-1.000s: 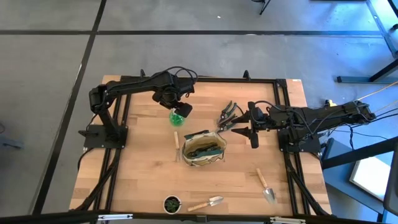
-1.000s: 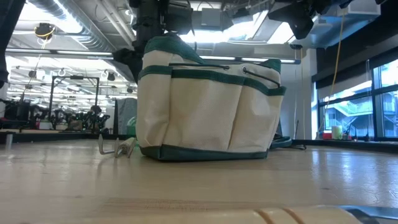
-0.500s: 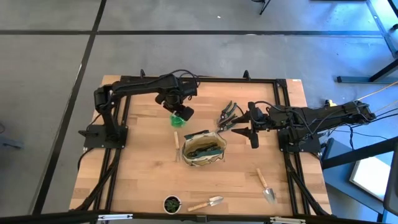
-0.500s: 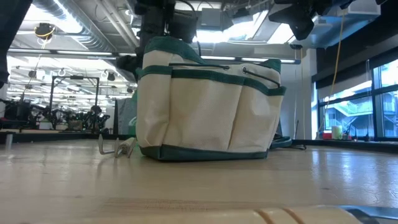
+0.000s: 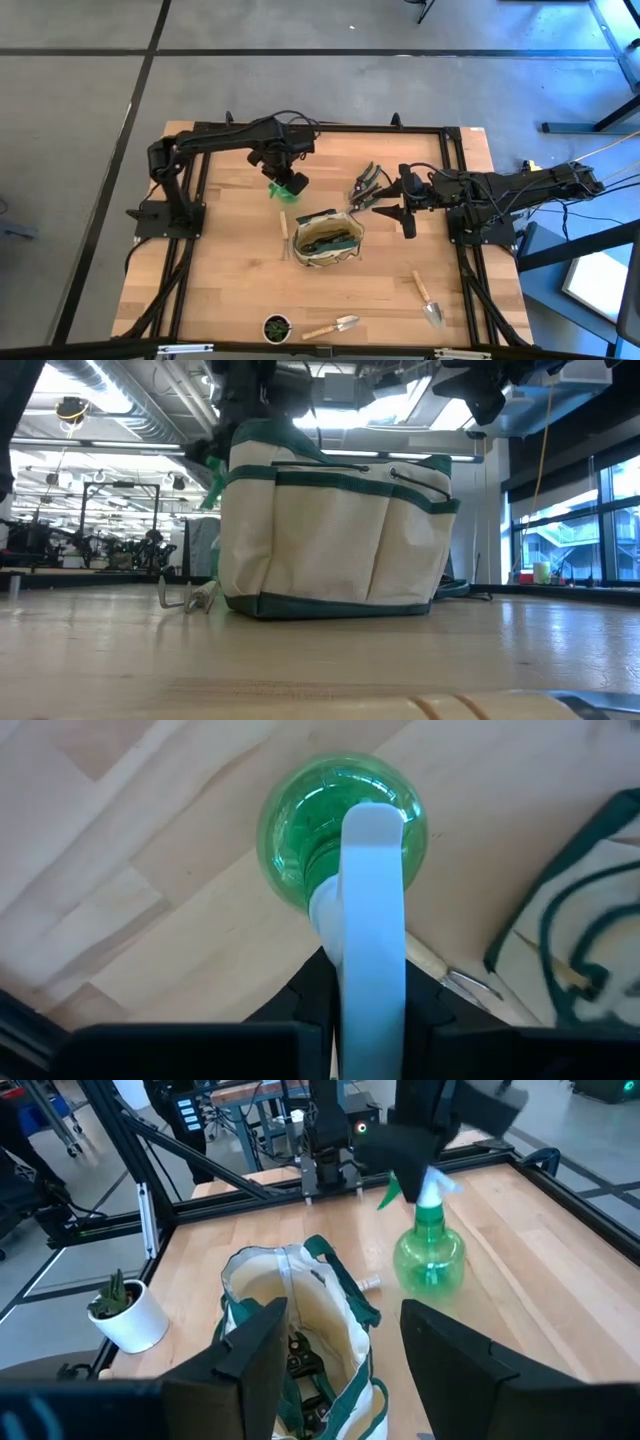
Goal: Pick & Place Garden tools in Gardening bag
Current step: Put the green gardening spray bottle into the green gardening bag
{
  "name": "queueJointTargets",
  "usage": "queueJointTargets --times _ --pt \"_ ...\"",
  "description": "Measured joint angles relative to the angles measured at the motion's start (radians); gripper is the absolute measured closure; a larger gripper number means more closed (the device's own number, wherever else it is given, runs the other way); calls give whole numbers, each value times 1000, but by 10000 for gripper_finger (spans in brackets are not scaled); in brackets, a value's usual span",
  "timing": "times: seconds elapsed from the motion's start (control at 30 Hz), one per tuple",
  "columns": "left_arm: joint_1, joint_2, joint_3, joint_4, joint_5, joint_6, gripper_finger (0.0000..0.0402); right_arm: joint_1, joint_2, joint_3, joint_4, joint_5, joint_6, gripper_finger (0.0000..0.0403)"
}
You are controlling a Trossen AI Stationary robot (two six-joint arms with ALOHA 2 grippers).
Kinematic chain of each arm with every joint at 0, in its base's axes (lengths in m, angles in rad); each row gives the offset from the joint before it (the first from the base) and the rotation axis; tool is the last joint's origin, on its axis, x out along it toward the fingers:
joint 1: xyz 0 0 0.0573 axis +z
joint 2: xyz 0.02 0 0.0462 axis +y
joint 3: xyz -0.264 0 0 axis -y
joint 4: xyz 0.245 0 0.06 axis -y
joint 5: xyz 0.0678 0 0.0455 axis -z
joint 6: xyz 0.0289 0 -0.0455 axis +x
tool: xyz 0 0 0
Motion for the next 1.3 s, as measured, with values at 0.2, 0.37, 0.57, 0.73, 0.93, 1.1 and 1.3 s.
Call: queueJointTargets --times 0.2,0.37,0.57,0.73,0.93,1.1,1.3 --pt "-12 -68 34 -38 -2 -6 357 0 0 0 1 1 0 208" --pt "-44 -115 73 -48 -18 -27 357 0 0 0 0 1 0 208" --pt "-76 -151 122 -61 -28 -44 357 0 0 0 1 1 0 208" --pt "-123 -155 167 -87 -32 -46 357 0 0 0 0 4 0 208" --pt "-176 -154 231 -87 -70 -55 357 0 0 0 1 4 0 208" --pt "-239 -155 285 -45 -78 -64 357 0 0 0 1 4 0 208" --pt "-335 -155 311 40 -77 -75 357 0 0 0 1 4 0 208"
